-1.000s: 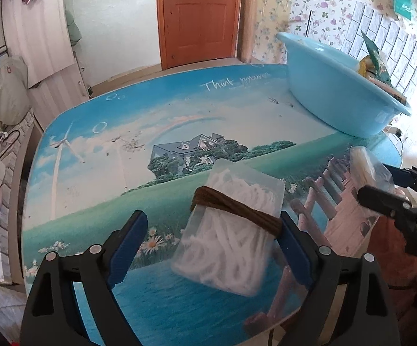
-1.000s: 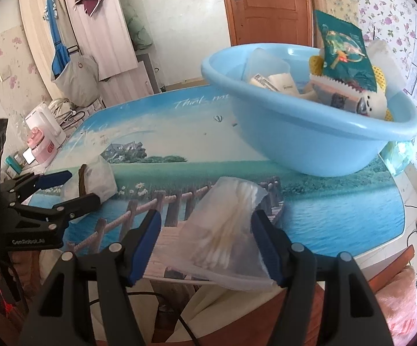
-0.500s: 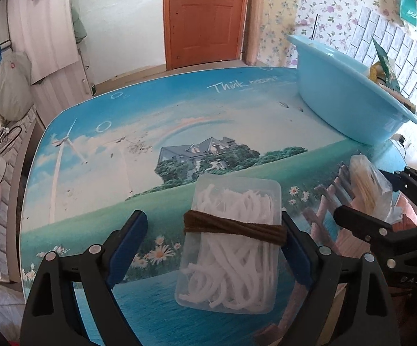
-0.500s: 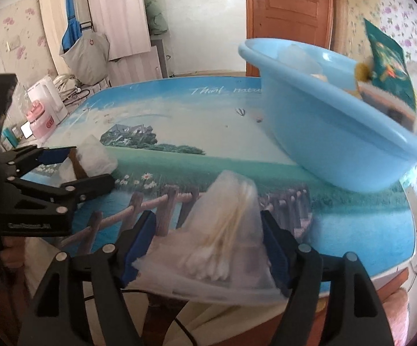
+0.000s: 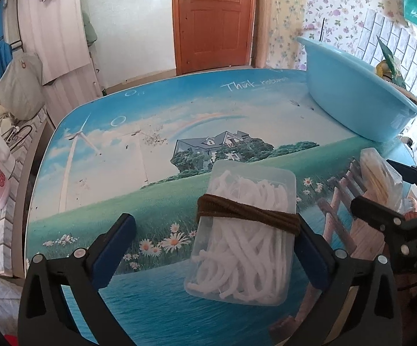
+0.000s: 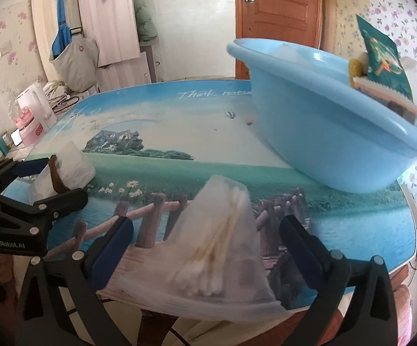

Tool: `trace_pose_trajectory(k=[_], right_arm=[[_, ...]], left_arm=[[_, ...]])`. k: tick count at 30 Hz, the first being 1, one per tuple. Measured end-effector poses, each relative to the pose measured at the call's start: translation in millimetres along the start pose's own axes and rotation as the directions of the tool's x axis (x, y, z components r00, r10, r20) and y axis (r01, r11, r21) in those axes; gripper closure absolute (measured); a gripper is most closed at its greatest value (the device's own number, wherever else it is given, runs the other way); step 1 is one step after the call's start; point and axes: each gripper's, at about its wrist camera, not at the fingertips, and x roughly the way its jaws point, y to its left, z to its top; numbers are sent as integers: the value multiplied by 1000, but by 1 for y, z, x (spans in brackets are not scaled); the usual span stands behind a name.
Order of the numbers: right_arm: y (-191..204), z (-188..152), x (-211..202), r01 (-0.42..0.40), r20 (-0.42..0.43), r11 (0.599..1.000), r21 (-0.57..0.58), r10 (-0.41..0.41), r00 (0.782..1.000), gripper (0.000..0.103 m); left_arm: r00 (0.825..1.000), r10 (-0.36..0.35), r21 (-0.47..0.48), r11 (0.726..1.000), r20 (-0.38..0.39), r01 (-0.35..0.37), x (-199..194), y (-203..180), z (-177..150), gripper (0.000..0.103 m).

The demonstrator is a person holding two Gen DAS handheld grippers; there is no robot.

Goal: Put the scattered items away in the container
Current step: 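Grasp the floss pick box with the left gripper while the right lifts the swab bag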

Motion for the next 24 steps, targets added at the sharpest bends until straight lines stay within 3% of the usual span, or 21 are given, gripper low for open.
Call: trace_pose_trajectory(k=[4, 16, 19, 22, 24], right_arm=[[-5, -1, 0, 56, -3, 998, 16, -56, 998, 0], [-16, -7, -12, 34, 5, 997, 71, -34, 999, 0], [-17, -8, -14, 37, 10, 996, 82, -38, 999, 6], [-16, -8, -20, 29, 30, 997, 77, -31, 999, 8], [-15, -8, -27, 23, 59, 997, 69, -27, 998, 8]], left_arm=[[1000, -8, 5, 1000, 0, 8, -1, 1, 0, 0], [1000, -13, 13, 1000, 0, 13, -8, -4, -8, 0], [1000, -19, 23, 1000, 2, 19, -9, -6, -9, 0], [1000, -26, 27, 999, 8, 26, -11, -6, -9, 6], [999, -28, 30, 999, 17, 28, -12, -7, -9, 15]])
